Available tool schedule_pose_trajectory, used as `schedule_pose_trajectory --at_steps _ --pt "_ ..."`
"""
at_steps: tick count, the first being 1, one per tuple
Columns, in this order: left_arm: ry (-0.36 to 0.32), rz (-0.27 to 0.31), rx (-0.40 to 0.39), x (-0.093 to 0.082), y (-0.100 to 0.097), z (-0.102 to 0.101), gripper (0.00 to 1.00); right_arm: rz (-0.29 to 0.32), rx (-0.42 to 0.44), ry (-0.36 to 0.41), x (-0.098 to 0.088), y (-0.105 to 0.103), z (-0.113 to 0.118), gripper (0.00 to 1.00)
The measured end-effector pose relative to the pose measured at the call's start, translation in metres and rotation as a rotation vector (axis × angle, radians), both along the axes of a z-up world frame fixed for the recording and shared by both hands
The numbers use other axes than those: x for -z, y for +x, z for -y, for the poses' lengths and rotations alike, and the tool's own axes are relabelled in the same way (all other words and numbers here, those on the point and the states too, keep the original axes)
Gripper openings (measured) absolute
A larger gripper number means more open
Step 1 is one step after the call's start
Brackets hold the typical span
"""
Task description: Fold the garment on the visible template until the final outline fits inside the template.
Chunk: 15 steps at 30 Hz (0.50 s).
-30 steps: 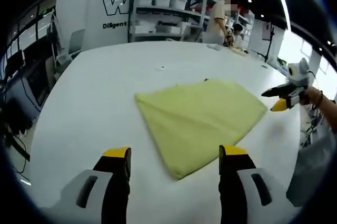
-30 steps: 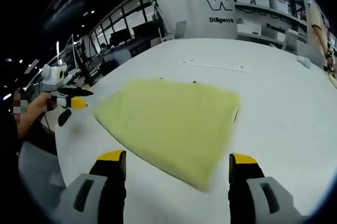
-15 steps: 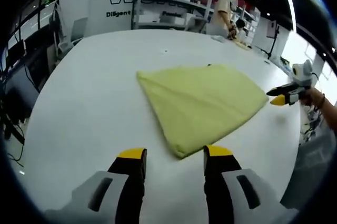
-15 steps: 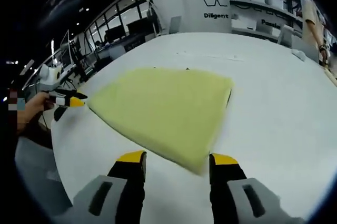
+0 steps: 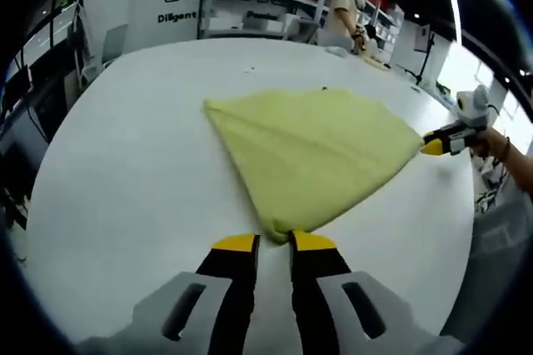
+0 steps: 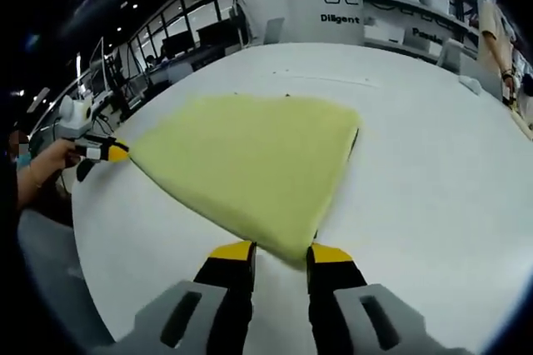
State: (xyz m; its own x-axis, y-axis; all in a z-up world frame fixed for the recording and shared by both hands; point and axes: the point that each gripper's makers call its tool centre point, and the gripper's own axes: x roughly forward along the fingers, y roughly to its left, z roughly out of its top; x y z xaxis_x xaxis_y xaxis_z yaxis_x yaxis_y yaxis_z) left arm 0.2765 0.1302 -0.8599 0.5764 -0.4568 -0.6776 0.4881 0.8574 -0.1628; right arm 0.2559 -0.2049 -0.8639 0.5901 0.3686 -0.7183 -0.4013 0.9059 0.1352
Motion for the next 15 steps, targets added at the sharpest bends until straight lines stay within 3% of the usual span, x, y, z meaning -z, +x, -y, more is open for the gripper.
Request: schedule_pose_trajectory --at_steps 4,6,12,15 --pt "0.028 0.022 0.051 -0.0005 -0.001 0.0023 0.05 0.002 0.001 -0.01 0.0004 0.0012 0.006 0.01" --pt "0.017 0.018 0.066 -0.0019 -0.0024 0.0033 0.04 0.003 -0.002 0.003 -0.0006 0.0013 0.0051 0.0" --pt "0.103 0.064 0.183 -0.0059 -0.0059 -0.0023 0.04 0.026 -0.042 -0.051 -0.0007 0.001 0.0059 0.0" --pt "0.103 0.069 0.214 -0.0091 -0.0086 -0.0024 0.04 0.027 -0.044 -0.061 -0.001 0.0015 0.0076 0.0"
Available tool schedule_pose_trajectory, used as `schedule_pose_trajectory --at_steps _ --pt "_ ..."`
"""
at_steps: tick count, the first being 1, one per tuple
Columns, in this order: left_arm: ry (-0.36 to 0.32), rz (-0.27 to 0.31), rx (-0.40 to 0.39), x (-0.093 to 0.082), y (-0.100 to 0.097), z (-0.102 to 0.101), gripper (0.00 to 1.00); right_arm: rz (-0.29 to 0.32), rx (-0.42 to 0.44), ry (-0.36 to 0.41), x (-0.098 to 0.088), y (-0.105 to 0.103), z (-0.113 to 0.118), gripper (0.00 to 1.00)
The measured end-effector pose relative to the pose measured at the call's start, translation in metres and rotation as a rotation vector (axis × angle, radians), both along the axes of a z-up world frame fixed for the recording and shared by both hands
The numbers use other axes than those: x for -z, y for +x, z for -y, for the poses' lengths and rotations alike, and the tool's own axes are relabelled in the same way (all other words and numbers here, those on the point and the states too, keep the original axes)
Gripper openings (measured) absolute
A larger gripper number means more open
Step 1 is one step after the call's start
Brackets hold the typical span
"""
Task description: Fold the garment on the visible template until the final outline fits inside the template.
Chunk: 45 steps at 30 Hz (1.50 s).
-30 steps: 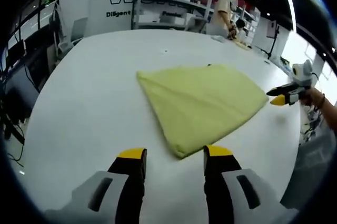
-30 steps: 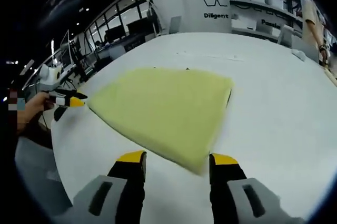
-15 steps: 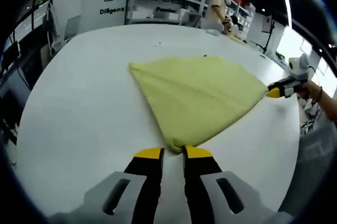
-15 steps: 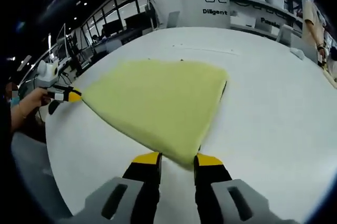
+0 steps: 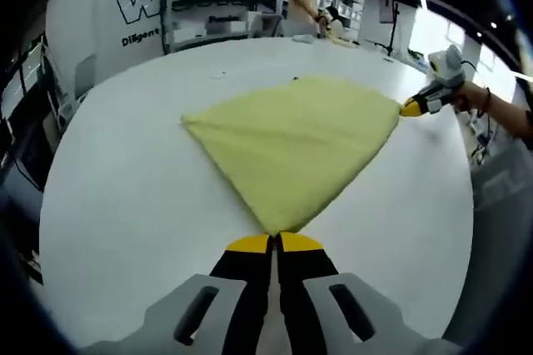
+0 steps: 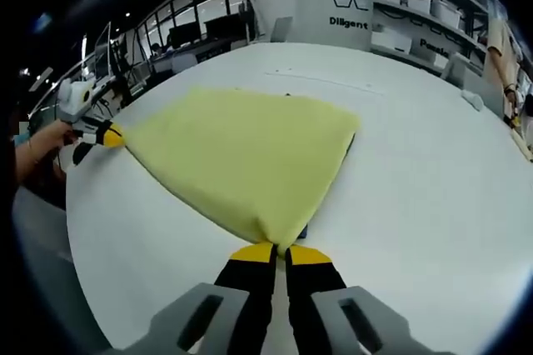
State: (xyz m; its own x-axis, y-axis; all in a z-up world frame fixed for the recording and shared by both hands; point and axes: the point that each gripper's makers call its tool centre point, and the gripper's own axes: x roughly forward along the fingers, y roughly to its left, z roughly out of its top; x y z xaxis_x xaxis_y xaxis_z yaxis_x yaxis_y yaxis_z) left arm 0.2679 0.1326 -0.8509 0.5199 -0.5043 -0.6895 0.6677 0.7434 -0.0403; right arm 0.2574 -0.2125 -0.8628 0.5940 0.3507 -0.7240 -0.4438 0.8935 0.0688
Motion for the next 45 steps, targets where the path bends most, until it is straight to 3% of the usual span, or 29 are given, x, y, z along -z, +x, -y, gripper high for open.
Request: schedule_pose_trajectory --at_steps 2,3,6,13,24,30,37,45 --pt "0.006 0.002 0.012 -0.001 -0.001 -0.001 0.04 -0.003 -0.003 -0.003 0.0 -0.001 0.0 0.0" --pt "0.05 0.012 0.07 0.0 -0.005 -0.002 0.04 -0.008 -0.003 -0.001 0.001 -0.002 0.0 0.0" --pt "0.108 0.021 0.144 0.002 -0.011 -0.001 0.04 -0.015 -0.01 -0.006 0.002 -0.004 0.0 0.0" --pt "0.157 0.024 0.18 0.002 -0.02 -0.006 0.04 -0.055 -0.05 -0.01 0.003 -0.013 -0.006 0.0" --pt "0.168 0.002 0.154 0.005 -0.035 -0.021 0.04 -0.109 -0.13 -0.013 0.007 -0.037 -0.017 0.0" --pt "0.149 -0.006 0.134 0.007 -0.044 -0.028 0.04 -0.096 -0.238 -0.06 0.006 -0.046 -0.019 0.0" --pt "0.15 -0.003 0.132 0.007 -0.048 -0.029 0.04 -0.091 -0.299 -0.096 0.004 -0.054 -0.022 0.0" --pt "0.109 -0.014 0.101 0.009 -0.052 -0.029 0.04 -0.086 -0.295 -0.105 0.003 -0.054 -0.02 0.0"
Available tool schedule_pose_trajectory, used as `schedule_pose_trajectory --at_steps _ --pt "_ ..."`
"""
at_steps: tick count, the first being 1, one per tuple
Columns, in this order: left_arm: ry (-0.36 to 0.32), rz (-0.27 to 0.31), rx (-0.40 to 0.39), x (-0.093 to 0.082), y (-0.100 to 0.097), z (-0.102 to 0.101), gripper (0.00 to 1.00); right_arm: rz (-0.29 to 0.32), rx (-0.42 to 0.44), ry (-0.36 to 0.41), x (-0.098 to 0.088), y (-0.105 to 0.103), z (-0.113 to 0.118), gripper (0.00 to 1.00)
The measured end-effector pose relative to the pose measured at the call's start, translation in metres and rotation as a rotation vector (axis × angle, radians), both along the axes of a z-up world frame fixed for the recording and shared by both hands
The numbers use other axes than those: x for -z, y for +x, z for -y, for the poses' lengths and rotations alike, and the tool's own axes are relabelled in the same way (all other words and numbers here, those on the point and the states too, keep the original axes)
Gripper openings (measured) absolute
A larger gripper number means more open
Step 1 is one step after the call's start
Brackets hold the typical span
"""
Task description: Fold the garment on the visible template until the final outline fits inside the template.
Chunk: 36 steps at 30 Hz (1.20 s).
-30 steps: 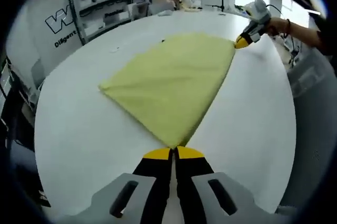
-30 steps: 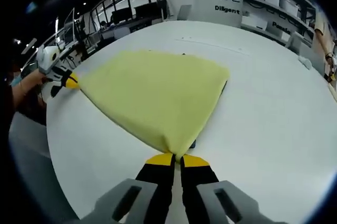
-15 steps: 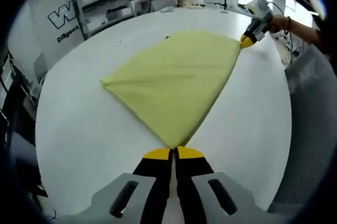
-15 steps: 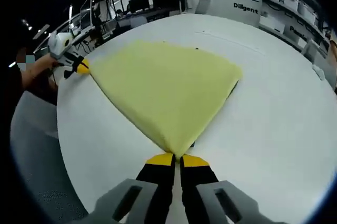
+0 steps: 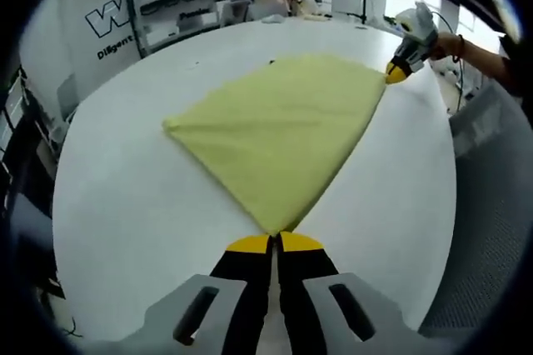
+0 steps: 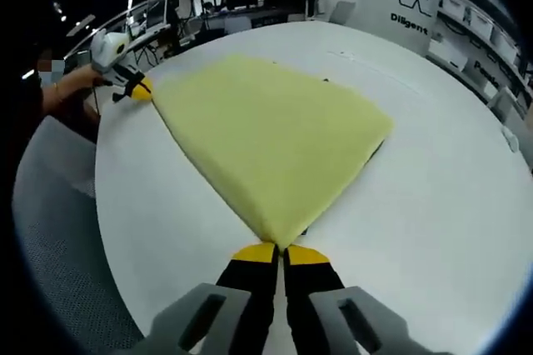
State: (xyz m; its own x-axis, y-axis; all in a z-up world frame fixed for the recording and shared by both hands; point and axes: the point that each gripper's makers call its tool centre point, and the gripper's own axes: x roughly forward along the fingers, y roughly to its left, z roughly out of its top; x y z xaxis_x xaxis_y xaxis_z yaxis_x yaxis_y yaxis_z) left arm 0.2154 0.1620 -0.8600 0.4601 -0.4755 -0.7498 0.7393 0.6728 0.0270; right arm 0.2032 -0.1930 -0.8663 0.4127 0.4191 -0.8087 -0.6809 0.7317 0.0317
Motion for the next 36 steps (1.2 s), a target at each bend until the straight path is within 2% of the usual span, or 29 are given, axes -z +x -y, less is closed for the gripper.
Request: schedule_pose_trajectory --at_steps 9,13,17,18,22,23,24,27,28,29,32,34,36 --pt "-0.036 -0.024 -0.025 0.003 -0.008 0.003 0.04 0.0 0.038 0.0 0.001 0.0 0.002 0.0" --pt "-0.061 -0.036 -0.074 0.003 -0.007 0.002 0.05 -0.011 0.05 -0.004 0.003 -0.001 0.002 0.0" --pt "-0.116 -0.061 -0.172 0.001 -0.004 -0.001 0.09 -0.05 0.176 0.049 0.004 0.001 0.002 0.0" --pt "-0.119 -0.06 -0.178 0.001 -0.003 -0.002 0.12 -0.03 0.16 0.058 0.003 0.002 0.002 0.0" --pt "-0.137 -0.074 -0.225 0.001 -0.003 -0.004 0.2 -0.024 0.191 0.078 0.0 0.002 0.002 0.02" --pt "-0.144 -0.075 -0.231 0.001 -0.002 -0.004 0.23 -0.024 0.205 0.088 -0.001 0.003 0.003 0.05" --pt "-0.155 -0.081 -0.263 0.0 -0.001 -0.004 0.28 -0.03 0.254 0.119 -0.003 0.004 0.003 0.09" --pt "-0.176 -0.115 -0.314 0.0 -0.002 -0.003 0.44 -0.017 0.342 0.227 -0.016 0.009 0.001 0.32" --pt "-0.172 -0.112 -0.314 0.0 -0.002 -0.004 0.47 -0.02 0.347 0.233 -0.017 0.009 0.0 0.43" --pt "-0.164 -0.115 -0.322 0.001 -0.002 -0.004 0.49 -0.019 0.356 0.241 -0.019 0.008 0.0 0.49" --pt "-0.167 -0.111 -0.338 -0.001 -0.005 -0.001 0.58 -0.003 0.352 0.232 -0.025 0.003 -0.003 0.64" --pt "-0.19 -0.117 -0.397 -0.005 -0.005 0.001 0.7 0.012 0.354 0.216 -0.027 0.0 -0.006 0.73" --pt "-0.213 -0.115 -0.413 -0.011 -0.009 0.007 0.84 0.013 0.353 0.212 -0.03 -0.003 -0.008 0.81"
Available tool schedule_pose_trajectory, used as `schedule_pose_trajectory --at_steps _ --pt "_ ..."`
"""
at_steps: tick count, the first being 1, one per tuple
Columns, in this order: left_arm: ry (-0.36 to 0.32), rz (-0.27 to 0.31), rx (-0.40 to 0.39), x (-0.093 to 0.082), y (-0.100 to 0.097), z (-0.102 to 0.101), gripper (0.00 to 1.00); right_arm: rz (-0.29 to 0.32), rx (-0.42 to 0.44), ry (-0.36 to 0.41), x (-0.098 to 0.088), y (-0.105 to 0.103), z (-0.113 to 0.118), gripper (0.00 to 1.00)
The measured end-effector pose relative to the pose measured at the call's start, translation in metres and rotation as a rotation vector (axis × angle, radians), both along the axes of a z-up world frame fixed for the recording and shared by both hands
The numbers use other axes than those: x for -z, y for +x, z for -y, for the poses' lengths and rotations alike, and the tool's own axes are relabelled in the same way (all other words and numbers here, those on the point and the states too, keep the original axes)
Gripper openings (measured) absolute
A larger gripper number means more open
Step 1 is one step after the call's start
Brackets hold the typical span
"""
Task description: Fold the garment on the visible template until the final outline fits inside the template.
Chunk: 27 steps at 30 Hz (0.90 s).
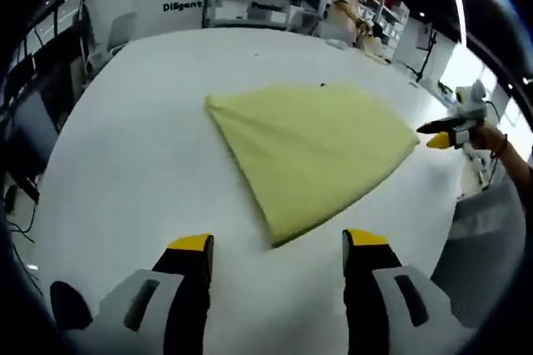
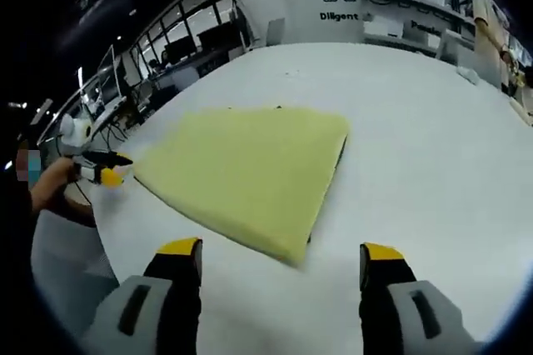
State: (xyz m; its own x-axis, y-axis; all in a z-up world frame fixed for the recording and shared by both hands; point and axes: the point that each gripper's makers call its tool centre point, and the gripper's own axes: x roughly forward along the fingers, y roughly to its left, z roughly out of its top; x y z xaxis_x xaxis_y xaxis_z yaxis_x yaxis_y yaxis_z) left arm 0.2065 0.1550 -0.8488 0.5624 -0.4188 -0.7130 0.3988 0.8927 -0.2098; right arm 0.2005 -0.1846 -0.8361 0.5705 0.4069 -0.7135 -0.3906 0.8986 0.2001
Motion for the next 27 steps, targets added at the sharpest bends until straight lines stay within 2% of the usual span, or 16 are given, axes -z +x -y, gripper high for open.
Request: schedule_pose_trajectory --at_steps 2,7,10,16,19,20,21,25,27 --pt "-0.007 0.008 -0.005 -0.002 -0.001 0.002 0.9 0.002 0.001 -0.001 -0.002 -0.002 -0.001 0.88" --pt "-0.012 0.022 -0.016 -0.021 -0.016 0.011 0.97 0.033 -0.009 0.01 -0.019 -0.014 -0.014 0.99" --pt "-0.012 0.023 -0.023 -0.03 -0.025 0.014 0.99 0.039 -0.023 0.004 -0.026 -0.022 -0.018 0.99" --pt "0.006 0.013 -0.033 -0.035 -0.043 0.016 0.98 0.051 -0.02 0.001 -0.035 -0.037 -0.023 0.99" --pt "0.023 0.002 -0.011 -0.038 -0.054 0.019 0.96 0.08 -0.011 0.033 -0.043 -0.043 -0.027 0.99" --pt "0.039 0.013 0.015 -0.039 -0.057 0.021 0.96 0.077 -0.015 0.032 -0.043 -0.046 -0.028 0.99" --pt "0.052 0.009 0.008 -0.039 -0.061 0.021 0.96 0.076 -0.012 0.031 -0.044 -0.05 -0.029 0.99" --pt "0.076 0.037 -0.007 -0.043 -0.065 0.019 0.95 0.088 -0.017 0.028 -0.044 -0.06 -0.032 0.99" --pt "0.061 0.099 0.002 -0.05 -0.063 0.024 0.93 0.089 -0.014 0.053 -0.046 -0.065 -0.036 0.99"
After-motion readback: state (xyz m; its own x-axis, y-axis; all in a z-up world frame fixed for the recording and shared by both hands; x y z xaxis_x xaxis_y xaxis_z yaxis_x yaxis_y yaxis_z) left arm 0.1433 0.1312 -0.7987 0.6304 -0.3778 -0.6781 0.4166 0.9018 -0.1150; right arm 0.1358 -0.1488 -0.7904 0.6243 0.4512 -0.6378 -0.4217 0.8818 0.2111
